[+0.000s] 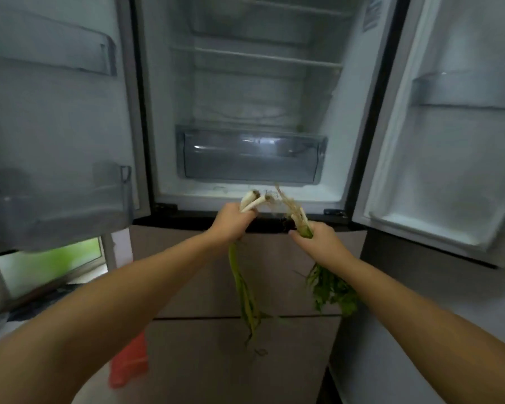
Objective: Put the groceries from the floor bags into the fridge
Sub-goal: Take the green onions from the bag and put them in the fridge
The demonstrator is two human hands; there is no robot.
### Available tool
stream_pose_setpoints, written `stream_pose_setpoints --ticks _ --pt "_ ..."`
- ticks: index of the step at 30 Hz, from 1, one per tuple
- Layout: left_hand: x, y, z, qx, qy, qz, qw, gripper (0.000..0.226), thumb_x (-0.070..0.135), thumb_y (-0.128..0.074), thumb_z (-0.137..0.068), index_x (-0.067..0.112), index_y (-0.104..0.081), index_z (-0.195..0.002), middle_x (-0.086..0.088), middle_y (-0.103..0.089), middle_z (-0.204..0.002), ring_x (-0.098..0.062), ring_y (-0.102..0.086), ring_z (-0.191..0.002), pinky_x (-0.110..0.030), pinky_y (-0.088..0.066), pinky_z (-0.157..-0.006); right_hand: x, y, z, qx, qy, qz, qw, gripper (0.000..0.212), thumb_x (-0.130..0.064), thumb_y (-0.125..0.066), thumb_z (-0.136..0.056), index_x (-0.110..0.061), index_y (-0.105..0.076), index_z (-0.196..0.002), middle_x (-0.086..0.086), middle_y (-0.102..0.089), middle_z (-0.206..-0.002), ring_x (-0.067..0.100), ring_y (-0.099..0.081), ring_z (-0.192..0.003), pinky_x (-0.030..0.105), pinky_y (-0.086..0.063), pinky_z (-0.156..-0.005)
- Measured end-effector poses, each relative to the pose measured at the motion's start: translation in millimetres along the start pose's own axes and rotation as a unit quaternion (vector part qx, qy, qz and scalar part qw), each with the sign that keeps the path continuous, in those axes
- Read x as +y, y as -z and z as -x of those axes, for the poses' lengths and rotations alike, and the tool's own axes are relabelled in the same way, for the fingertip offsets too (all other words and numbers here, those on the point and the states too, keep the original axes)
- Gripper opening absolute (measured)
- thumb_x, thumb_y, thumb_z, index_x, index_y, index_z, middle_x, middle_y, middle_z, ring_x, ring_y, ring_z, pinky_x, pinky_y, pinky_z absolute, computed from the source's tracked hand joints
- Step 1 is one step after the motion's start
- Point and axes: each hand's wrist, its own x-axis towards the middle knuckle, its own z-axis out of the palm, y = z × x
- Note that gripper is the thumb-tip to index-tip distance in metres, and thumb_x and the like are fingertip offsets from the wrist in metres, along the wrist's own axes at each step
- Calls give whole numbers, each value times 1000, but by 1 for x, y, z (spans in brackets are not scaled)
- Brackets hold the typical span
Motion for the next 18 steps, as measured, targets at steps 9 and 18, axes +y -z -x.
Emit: stream_pose_setpoints --ticks 9,18 --pt "82 44 -183 80 -39 187 978 33 19 -44 -94 18 -38 -62 4 -30 -46 -11 -27 -39 -23 -27 -44 -50 58 -223 42 144 100 984 37 -25 -57 -92 -16 -41 -60 2 -45 -59 13 -42 -56 27 -31 -53" --pt "93 60 -341 240 -56 240 939 36 23 -40 -97 16 -39 -62 0 -36 -49 -11 -37 -31 -25 -40 -46 -89 92 -419 13 237 280 930 31 -28 -58 -90 -23 -48 -61 1 -50 -66 24 -52 -74 28 -34 -64"
